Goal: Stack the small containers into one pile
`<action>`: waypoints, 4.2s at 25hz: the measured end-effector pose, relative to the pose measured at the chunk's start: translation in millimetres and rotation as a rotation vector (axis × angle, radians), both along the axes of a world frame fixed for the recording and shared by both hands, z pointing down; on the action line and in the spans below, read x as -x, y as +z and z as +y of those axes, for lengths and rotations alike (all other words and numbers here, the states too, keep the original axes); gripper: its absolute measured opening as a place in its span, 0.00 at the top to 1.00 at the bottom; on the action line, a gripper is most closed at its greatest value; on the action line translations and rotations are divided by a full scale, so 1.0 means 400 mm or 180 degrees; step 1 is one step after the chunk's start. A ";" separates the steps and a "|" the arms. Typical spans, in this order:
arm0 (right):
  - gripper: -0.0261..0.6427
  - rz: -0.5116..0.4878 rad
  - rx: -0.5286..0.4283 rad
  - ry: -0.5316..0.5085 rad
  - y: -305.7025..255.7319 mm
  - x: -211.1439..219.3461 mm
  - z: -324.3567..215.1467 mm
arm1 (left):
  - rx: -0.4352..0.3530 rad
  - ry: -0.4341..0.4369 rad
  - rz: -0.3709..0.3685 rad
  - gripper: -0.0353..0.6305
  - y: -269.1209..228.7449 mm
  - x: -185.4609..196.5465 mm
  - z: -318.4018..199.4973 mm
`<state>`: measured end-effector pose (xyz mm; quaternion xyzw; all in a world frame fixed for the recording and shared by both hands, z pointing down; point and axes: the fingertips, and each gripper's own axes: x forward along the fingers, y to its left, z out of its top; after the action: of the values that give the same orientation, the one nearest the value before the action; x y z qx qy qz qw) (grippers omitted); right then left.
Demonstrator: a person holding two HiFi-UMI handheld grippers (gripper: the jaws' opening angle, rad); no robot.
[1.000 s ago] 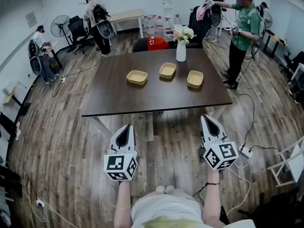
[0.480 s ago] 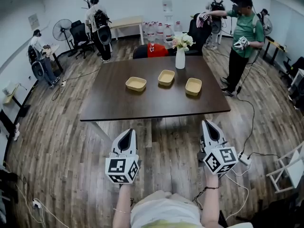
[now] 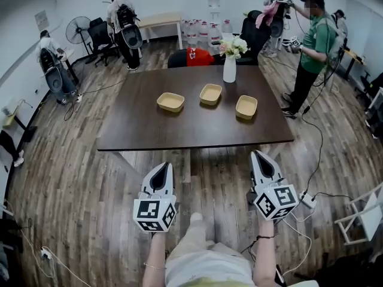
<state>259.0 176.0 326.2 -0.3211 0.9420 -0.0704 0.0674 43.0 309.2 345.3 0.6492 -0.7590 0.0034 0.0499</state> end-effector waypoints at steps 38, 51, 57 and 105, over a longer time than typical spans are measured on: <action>0.93 0.0165 0.0523 0.1130 0.156 0.233 -0.558 | 0.0334 0.1022 0.0299 0.91 0.131 0.268 -0.716; 0.93 0.0146 0.0735 0.1205 0.198 0.256 -0.882 | 0.0481 0.1161 0.0310 0.91 0.157 0.281 -1.042; 0.93 0.0244 0.0943 0.1323 0.261 0.218 -0.990 | 0.0610 0.1376 0.0339 0.91 0.198 0.213 -1.156; 0.91 0.1202 0.2859 0.1958 0.757 0.107 -1.173 | 0.1585 0.1919 0.0722 0.91 0.506 0.012 -1.327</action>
<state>216.2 -293.1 628.8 -0.5844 0.6787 -0.3822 -0.2276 38.3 -221.8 547.8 0.8069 -0.5003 0.1299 0.2858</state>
